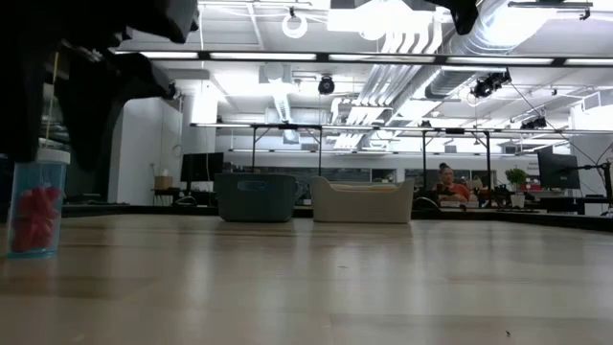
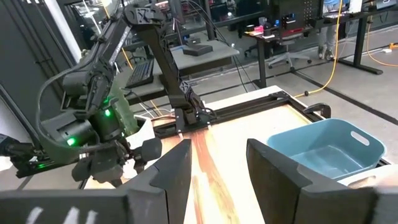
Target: Pick and place medicine bottles into bin by pill shape (circle, oval)
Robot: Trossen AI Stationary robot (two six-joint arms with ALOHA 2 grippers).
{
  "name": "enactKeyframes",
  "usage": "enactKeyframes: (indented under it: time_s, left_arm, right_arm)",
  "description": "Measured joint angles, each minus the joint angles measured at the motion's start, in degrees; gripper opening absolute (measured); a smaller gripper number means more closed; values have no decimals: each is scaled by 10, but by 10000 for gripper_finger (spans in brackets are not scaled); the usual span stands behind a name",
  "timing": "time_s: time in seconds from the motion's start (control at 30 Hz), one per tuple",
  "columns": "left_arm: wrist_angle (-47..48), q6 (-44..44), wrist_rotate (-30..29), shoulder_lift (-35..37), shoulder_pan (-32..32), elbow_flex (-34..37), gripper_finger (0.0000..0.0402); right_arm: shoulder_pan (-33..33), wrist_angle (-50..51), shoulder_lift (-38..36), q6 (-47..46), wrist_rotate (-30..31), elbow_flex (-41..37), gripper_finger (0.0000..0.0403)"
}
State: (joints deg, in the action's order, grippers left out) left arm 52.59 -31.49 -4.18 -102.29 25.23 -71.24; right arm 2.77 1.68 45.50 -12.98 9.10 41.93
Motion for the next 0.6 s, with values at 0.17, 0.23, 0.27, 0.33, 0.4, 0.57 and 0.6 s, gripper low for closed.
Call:
enactKeyframes:
  time_s: [0.17, 0.23, 0.27, 0.33, 0.4, 0.57, 0.6]
  left_arm:
    - [8, 0, 10, -6, 0, 3, 227]
    - [5, -1, 10, -6, 0, 5, 227]
    - [6, -4, 9, -6, 0, 7, 227]
    - [5, -8, 9, -6, 0, 9, 226]
    - [6, -9, 9, -6, 0, 11, 220]
    - [5, -1, 4, -6, 0, 11, 185]
    - [4, 0, 3, -6, 0, 11, 177]
  right_arm:
    - [0, 4, 0, 0, 0, 0, 145]
    - [0, 6, 0, 0, 0, 0, 145]
    - [0, 6, 0, 0, 0, 0, 145]
    - [0, 7, 0, 0, 0, 0, 145]
    - [0, 7, 0, 0, 0, 0, 145]
    - [0, 7, 0, 0, 0, 0, 145]
    - [0, 7, 0, 0, 0, 0, 145]
